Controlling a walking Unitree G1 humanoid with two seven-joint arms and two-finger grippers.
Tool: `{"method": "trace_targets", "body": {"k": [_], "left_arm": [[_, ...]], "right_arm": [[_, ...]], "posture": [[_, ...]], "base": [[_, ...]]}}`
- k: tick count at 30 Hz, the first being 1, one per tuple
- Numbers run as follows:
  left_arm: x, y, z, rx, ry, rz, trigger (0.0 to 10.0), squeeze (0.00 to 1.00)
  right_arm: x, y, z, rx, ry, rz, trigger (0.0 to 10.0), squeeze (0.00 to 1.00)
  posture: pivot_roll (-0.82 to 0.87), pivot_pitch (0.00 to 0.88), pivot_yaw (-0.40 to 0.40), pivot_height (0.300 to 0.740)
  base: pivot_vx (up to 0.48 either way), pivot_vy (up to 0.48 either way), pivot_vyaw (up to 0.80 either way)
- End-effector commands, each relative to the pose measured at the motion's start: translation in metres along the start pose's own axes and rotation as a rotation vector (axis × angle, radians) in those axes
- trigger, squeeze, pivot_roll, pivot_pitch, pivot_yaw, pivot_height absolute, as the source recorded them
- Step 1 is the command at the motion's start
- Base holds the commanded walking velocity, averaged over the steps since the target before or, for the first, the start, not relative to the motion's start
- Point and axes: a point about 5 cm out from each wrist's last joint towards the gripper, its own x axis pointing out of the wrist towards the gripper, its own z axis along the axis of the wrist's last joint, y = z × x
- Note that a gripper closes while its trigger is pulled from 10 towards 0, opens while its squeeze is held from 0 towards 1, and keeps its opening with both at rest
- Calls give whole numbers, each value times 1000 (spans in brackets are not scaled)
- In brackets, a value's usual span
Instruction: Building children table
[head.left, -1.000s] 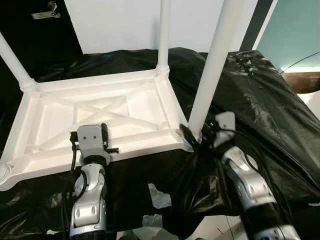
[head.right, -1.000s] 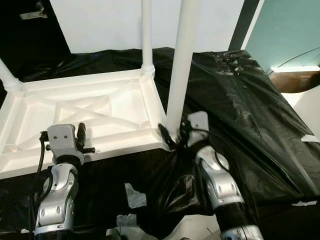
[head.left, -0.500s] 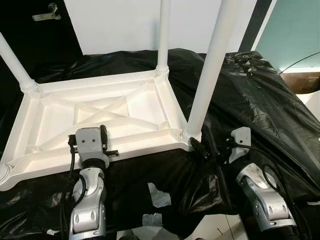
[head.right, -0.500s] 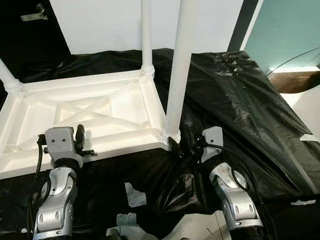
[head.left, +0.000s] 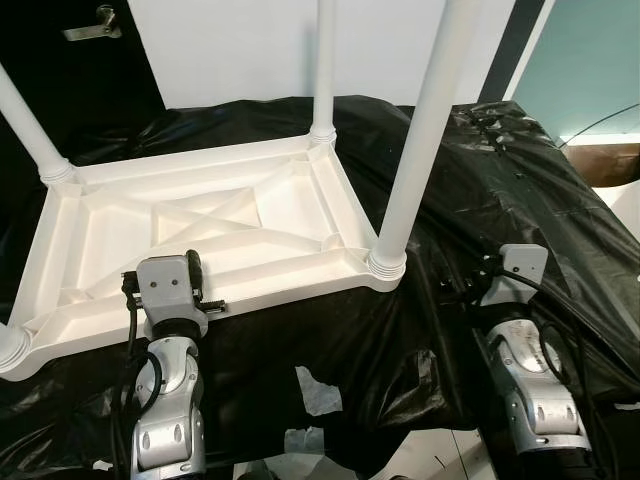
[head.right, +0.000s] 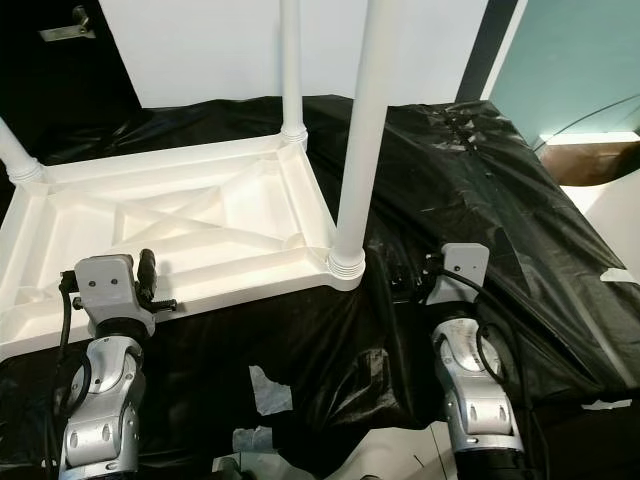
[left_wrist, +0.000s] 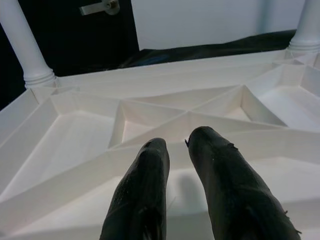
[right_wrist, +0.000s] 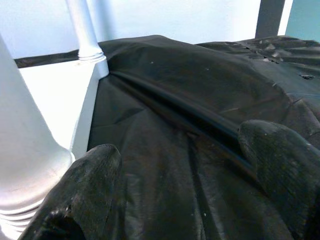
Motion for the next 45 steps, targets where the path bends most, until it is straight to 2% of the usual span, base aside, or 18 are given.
{"method": "trace_targets", "body": {"k": [1, 3, 4, 8, 11, 13, 19, 22, 30, 33, 40, 44, 45], "left_arm": [[-1, 8, -4, 4, 24, 131, 10000, 0], [-1, 11, -4, 2, 22, 155, 10000, 0], [-1, 11, -4, 2, 22, 155, 10000, 0], [1, 16, -5, -2, 25, 207, 10000, 0], [2, 17, -4, -7, 21, 228, 10000, 0], [3, 21, -3, -10, 14, 258, 10000, 0], [5, 26, -1, -7, 8, 292, 10000, 0], [5, 27, -1, -8, 7, 296, 10000, 0], [7, 42, 0, 21, 0, 314, 10000, 0], [7, 43, 0, 23, 1, 317, 10000, 0], [5, 48, 0, 29, -1, 335, 10000, 0], [6, 50, 0, 22, -6, 357, 10000, 0], [6, 50, 0, 22, -6, 357, 10000, 0]], "right_arm": [[-1, -3, -4, -4, 20, -26, 10000, 0], [-1, -12, -4, -40, 18, -103, 10000, 0], [-1, -12, -4, -40, 18, -103, 10000, 0], [12, -33, -5, -43, 45, -339, 10000, 0], [18, -37, -7, -50, 58, -396, 10000, 0], [21, -46, -8, -68, 71, -488, 10000, 0], [26, -54, -7, -82, 69, -572, 10000, 0], [28, -55, -7, -80, 70, -571, 10000, 0], [27, -78, -8, -127, 72, -608, 10000, 0], [27, -81, -8, -130, 73, -610, 10000, 0], [23, -98, -10, -149, 74, -724, 10000, 0], [17, -111, -10, -144, 79, -852, 10000, 0], [17, -111, -10, -144, 79, -852, 10000, 0]], "posture": [[91, 69, -23, 740], [94, 71, -27, 740], [94, 71, -27, 740], [94, 69, -28, 740], [97, 66, -29, 740], [99, 65, -30, 740], [102, 61, -31, 740], [101, 60, -32, 740], [96, 66, -29, 740], [95, 66, -27, 740], [98, 64, -26, 740], [95, 62, -23, 740], [95, 62, -23, 740]], "base": [[0, 0, 0], [0, 0, 0], [0, 0, 0], [0, 0, 0], [0, 0, 0], [0, 0, 0], [0, 0, 0], [0, 0, 0], [0, 0, 0], [0, 0, 0], [0, 0, 0], [0, 0, 0], [0, 0, 0]]}}
